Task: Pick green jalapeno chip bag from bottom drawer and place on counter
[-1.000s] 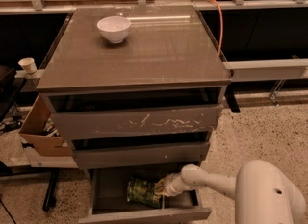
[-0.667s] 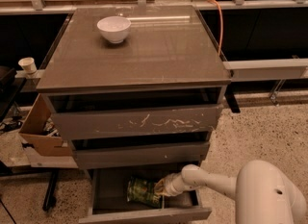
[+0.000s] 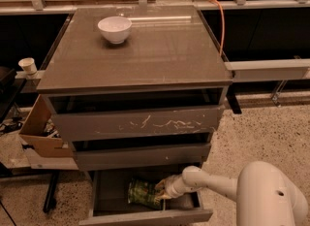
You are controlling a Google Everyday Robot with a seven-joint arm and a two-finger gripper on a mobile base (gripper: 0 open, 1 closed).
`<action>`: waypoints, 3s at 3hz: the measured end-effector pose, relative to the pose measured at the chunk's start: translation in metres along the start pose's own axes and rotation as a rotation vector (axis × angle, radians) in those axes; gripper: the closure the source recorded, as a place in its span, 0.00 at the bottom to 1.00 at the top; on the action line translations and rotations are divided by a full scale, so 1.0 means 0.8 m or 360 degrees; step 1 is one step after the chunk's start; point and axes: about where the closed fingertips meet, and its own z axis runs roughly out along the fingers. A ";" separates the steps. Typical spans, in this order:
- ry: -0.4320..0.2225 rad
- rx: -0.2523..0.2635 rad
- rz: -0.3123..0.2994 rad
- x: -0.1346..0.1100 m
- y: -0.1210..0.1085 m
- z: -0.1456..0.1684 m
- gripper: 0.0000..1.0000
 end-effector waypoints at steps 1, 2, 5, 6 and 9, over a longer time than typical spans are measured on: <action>0.0000 0.0000 0.0000 0.000 0.000 0.000 0.30; 0.0000 0.0001 0.0000 0.000 0.001 0.001 0.54; -0.0007 0.0006 -0.0003 -0.002 0.001 0.003 0.50; -0.0013 -0.0003 0.0009 0.003 0.000 0.018 0.28; -0.0014 -0.0039 0.0059 0.019 -0.002 0.047 0.32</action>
Offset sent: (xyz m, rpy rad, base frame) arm 0.0008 0.0002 0.0007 -0.0033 -0.0090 -0.0063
